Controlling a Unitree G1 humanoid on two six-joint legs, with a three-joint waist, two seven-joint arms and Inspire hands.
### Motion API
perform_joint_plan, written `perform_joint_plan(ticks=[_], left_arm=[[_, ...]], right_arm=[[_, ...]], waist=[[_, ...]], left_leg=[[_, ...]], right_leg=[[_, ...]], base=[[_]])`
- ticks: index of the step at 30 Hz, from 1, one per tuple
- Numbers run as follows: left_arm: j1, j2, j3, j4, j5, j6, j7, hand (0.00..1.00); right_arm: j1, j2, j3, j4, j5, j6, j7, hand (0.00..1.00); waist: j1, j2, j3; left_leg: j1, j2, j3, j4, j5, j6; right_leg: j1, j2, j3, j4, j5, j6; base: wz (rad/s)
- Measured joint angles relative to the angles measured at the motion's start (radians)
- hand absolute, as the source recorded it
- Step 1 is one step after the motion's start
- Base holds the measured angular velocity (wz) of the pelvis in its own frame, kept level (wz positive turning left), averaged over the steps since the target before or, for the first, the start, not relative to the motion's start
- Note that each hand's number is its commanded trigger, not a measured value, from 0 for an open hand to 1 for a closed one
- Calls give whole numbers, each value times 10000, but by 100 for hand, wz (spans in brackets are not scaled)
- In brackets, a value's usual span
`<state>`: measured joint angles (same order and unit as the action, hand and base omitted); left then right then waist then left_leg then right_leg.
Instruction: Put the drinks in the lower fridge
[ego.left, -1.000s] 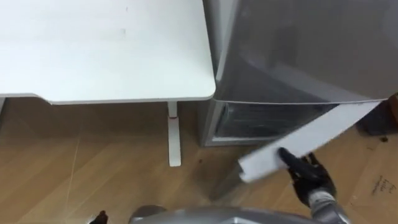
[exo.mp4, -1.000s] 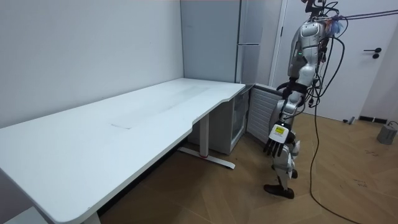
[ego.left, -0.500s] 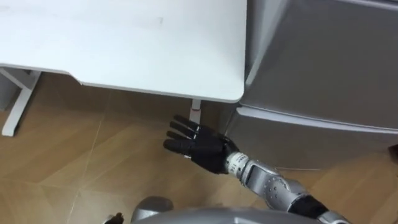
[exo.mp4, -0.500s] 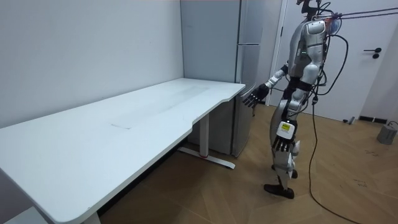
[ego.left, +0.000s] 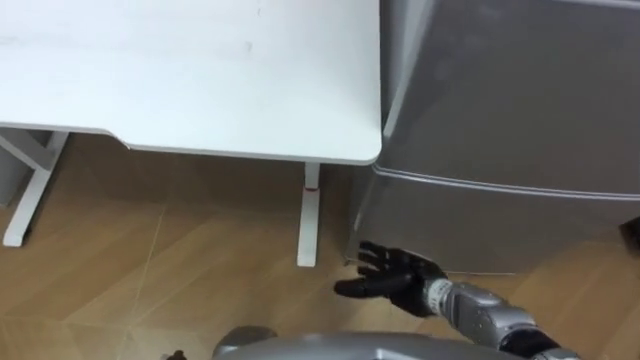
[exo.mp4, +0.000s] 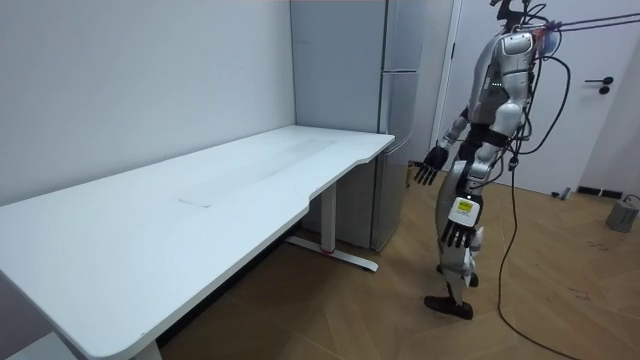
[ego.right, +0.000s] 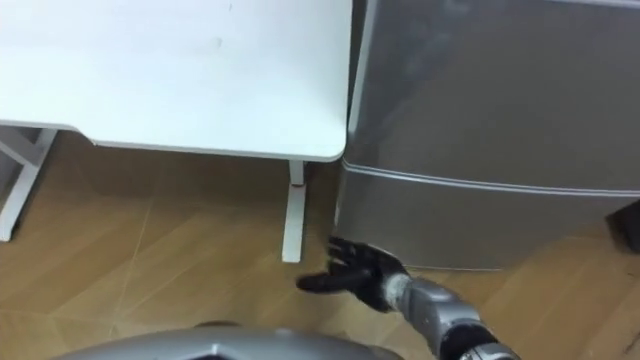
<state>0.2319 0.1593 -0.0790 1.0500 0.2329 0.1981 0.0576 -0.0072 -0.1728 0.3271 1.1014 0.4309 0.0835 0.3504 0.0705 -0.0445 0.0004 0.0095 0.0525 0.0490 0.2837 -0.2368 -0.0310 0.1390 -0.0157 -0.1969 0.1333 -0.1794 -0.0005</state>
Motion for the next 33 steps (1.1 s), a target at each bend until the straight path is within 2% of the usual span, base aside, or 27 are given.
perform_joint_plan(ticks=[4, 8, 10, 12, 14, 15, 22, 29, 33], left_arm=[[-19, -5, 41, 1, 44, -84, 1, 0], [-5, -5, 122, 63, 219, -146, 5, 0], [28, -6, 465, 106, 362, -249, 0, 0], [27, -8, 681, 112, 377, -249, -3, 0], [71, -3, 793, 124, 404, -249, -3, 0], [98, -12, 813, 135, 413, -254, -3, 0], [345, -225, 1566, 173, 443, -377, -2, 0], [312, -241, 1589, 130, 466, -379, -2, 0], [353, -245, 1589, 134, 1125, -369, -9, 0]], right_arm=[[287, -13, -369, 743, -11, -23, -245, 0], [567, 49, -1122, 1591, -7, -180, -543, 0], [662, 80, -1557, 1829, 65, -213, -565, 0], [665, 80, -1555, 1946, 292, -274, -563, 0], [669, 80, -1560, 2163, 691, -285, -578, 0], [763, 94, -1677, 2278, 1054, -279, -624, 0], [1006, 166, -2719, 2585, 1601, -278, -1079, 0], [1072, 148, -3137, 2595, 1585, -156, -1239, 0], [1079, 146, -3299, 2594, 1470, -158, -1289, 0]], waist=[[-125, -55, 5], [-214, 67, 19], [-257, 139, 15], [-376, 143, 52], [-382, 185, 43], [-409, 172, 75], [-543, 229, 58], [-719, 202, 58], [-833, 191, 55]], left_leg=[[-18, -33, -9, 73, -28, 33], [174, -95, -24, 8, -40, 58], [258, -122, -16, -96, -40, 67], [322, -146, -12, -152, -31, 78], [406, -165, 5, -197, -32, 79], [476, -181, -4, -278, -29, 82], [597, -213, -2, -349, -27, 84], [619, -255, -19, -397, -27, 85], [645, -269, -35, -437, -26, 86]], right_leg=[[14, -27, -2, 6, -7, 17], [156, -80, 34, 5, -30, 65], [184, -104, 51, 2, -53, 86], [197, -118, 73, 2, -70, 106], [239, -133, 85, -4, -94, 123], [292, -145, 78, -28, -95, 125], [395, -156, 80, -155, -124, 142], [402, -195, 81, -152, -163, 173], [404, -205, 72, -152, -190, 178]], base=[[2], [0], [0], [0], [0], [0], [0], [0], [0]])
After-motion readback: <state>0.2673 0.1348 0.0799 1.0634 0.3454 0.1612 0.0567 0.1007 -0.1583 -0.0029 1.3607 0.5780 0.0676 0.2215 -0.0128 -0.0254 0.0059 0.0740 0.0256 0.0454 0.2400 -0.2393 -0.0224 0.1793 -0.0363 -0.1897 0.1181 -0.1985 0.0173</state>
